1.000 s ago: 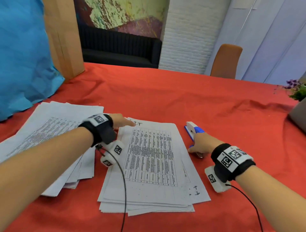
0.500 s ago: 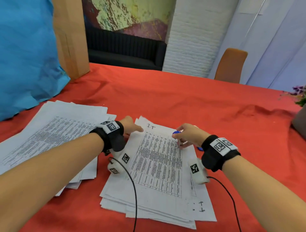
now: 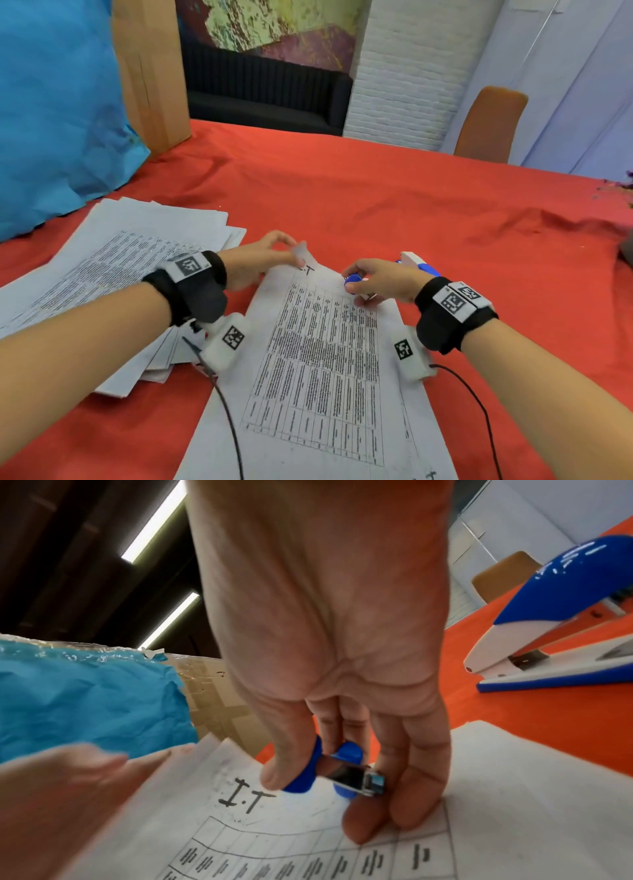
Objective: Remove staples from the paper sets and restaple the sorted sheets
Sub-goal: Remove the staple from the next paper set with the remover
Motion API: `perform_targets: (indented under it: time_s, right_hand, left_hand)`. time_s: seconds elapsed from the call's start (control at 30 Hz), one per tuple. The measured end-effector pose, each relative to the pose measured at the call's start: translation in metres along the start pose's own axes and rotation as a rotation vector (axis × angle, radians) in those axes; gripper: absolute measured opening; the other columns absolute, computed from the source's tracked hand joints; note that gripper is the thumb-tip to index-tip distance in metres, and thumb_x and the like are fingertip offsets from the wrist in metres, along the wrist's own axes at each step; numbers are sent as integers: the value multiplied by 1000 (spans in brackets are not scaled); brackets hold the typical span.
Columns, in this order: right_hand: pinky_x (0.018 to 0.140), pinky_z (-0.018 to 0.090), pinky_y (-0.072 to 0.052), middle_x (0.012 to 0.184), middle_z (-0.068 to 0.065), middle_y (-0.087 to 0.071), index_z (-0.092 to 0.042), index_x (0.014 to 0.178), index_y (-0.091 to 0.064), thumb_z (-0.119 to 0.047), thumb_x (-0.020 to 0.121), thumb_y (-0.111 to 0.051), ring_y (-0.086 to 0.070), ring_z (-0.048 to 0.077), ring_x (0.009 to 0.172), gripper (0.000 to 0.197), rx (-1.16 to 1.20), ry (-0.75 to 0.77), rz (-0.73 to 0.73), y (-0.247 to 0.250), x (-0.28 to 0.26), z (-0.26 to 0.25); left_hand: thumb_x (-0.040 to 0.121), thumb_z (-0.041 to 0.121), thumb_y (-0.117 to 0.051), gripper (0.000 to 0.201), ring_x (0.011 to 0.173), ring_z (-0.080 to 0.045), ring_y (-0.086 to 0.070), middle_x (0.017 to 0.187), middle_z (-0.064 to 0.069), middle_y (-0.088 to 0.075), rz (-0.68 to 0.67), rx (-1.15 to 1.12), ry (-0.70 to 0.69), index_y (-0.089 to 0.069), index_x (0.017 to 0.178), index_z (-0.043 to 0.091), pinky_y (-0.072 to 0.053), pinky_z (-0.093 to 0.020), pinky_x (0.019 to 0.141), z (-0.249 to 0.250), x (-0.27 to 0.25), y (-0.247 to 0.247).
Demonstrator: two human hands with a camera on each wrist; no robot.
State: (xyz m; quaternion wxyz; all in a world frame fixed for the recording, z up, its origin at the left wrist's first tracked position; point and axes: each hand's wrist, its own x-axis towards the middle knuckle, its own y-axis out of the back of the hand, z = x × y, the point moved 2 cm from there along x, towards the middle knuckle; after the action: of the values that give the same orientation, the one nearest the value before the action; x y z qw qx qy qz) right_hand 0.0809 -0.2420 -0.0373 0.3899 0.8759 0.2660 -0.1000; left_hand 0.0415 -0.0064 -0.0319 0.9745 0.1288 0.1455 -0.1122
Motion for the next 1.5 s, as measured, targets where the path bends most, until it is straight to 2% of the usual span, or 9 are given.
perform_targets:
  time_s: [0.07,0.13,0.27,0.33,0.5,0.73,1.07,1.33,1.5]
  right_hand:
    - [71,33,-58,109,10,-54,-11,125,-49,-15,91,-64,-66,22,79,37,-33,15,-9,0,-1,-2]
    - [75,37,-58,111,11,-56,-13,128,-47,-16,88,-67,-67,23,80,44,-93,27,0,-3,-1,-3]
    - [74,27,-50,120,4,-55,-18,129,-47,-29,85,-71,-60,19,89,52,-368,95,87,-10,3,-13]
    - [77,25,-43,120,4,-53,-17,128,-48,-30,84,-72,-53,17,94,52,-479,149,136,-16,7,-23]
    - [81,24,-37,107,-1,-46,-11,118,-52,-22,82,-73,-51,20,102,43,-732,278,196,-30,19,-43]
    - [67,30,-37,107,3,-44,-5,110,-56,-18,88,-65,-48,19,77,27,-931,317,141,-39,19,-60]
    - [58,29,-39,108,6,-45,-3,103,-62,-10,91,-59,-40,12,58,13,-1088,335,139,-47,13,-72]
    - [58,32,-41,100,6,-42,-4,97,-62,-8,91,-53,-51,22,72,11,-1082,354,145,-54,18,-75]
    - [70,30,-43,101,1,-48,-11,105,-61,-24,88,-64,-53,20,88,22,-763,269,162,-47,28,-55]
  left_hand:
    - [44,39,-82,83,108,-23,-55,117,-4,-53,97,-149,44,-43,117,30,-47,-39,89,-1,13,-2]
    - [47,31,-83,91,108,-35,-61,121,-14,-56,93,-139,103,-38,126,26,-51,-51,91,-1,19,-7]
    - [80,0,-64,32,102,-44,-63,114,-30,-63,15,-97,246,-56,110,-6,-48,-60,90,-1,23,-14]
    - [85,-7,-54,31,104,-43,-62,115,-29,-62,35,-92,285,-53,116,-10,-46,-58,94,-10,27,-12]
    - [92,-2,-38,29,92,-36,-65,111,-25,-64,5,-285,291,-54,116,-5,-50,-48,81,-24,24,-13]
    - [96,8,-37,36,100,-35,-62,121,-23,-61,-3,-367,295,-49,128,-5,-49,-46,85,-28,23,-11]
    - [97,8,-38,33,85,-31,-65,99,-21,-66,6,-392,285,-48,125,-5,-52,-43,76,-31,26,-11]
    - [91,2,-50,21,80,-32,-69,91,-21,-70,-1,-370,250,-57,110,-6,-56,-45,79,-32,24,-14]
    - [79,-7,-68,29,85,-35,-69,98,-22,-70,185,-242,192,-64,106,0,-57,-47,75,-30,29,-22]
